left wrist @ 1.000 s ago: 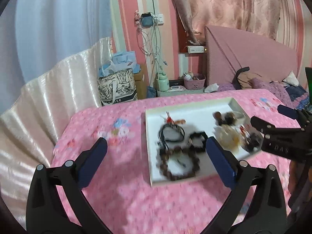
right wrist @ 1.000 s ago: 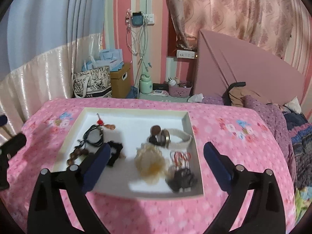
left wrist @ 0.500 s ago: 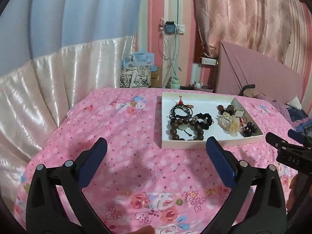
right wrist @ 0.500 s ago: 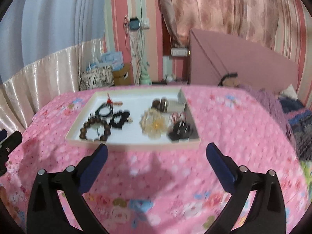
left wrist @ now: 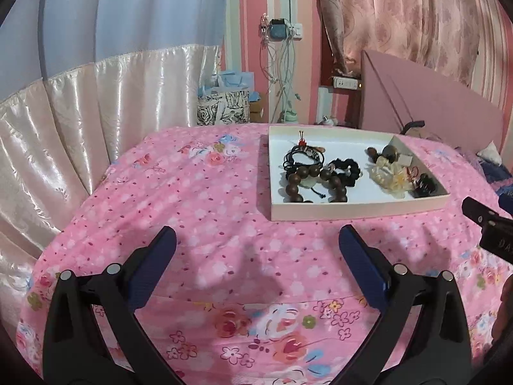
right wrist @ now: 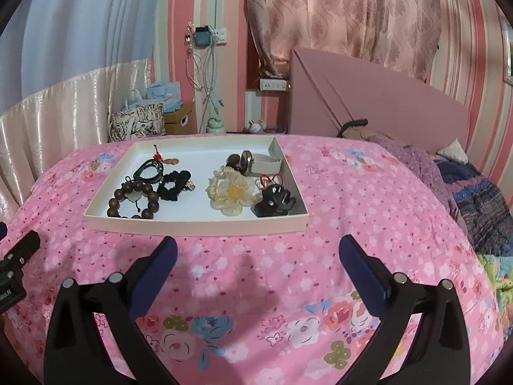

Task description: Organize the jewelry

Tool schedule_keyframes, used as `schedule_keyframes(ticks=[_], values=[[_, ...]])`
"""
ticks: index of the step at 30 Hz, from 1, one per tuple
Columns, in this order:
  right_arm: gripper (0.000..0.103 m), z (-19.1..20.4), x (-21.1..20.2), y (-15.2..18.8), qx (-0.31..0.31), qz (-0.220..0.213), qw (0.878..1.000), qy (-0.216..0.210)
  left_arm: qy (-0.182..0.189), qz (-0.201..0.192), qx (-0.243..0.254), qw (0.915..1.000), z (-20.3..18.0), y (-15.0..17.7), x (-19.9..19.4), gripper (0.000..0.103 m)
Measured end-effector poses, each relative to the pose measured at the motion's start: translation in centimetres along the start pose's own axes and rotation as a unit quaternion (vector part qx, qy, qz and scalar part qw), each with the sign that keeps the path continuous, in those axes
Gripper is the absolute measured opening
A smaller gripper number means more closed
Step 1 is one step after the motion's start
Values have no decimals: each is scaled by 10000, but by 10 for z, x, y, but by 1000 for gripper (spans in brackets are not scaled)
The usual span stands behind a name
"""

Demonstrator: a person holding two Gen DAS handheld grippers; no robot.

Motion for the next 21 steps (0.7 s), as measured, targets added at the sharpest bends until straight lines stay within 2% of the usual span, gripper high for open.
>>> schedule_keyframes(ticks=[12, 16, 21], values=[[101, 3, -1, 6, -44, 83, 10000, 21, 86, -6, 74, 9999, -3, 1, -2, 100], [101, 4, -9, 2, -7, 5, 10000, -90, 196, -23, -60, 9998, -1, -3, -9, 100], [101, 6, -30, -13, -94, -214, 9997, 0, 86, -179, -17, 9998, -4, -16, -28, 100]])
Point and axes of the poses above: each gripper's, at about its wrist camera, not at the fingertips, and x roughly the way its jaws point, z to its left, y to its underside, the point moved 4 cm from there along x, roughly the way its jaws point, and after that the axes turned 10 degrees about -z, right-handed, at the moved point
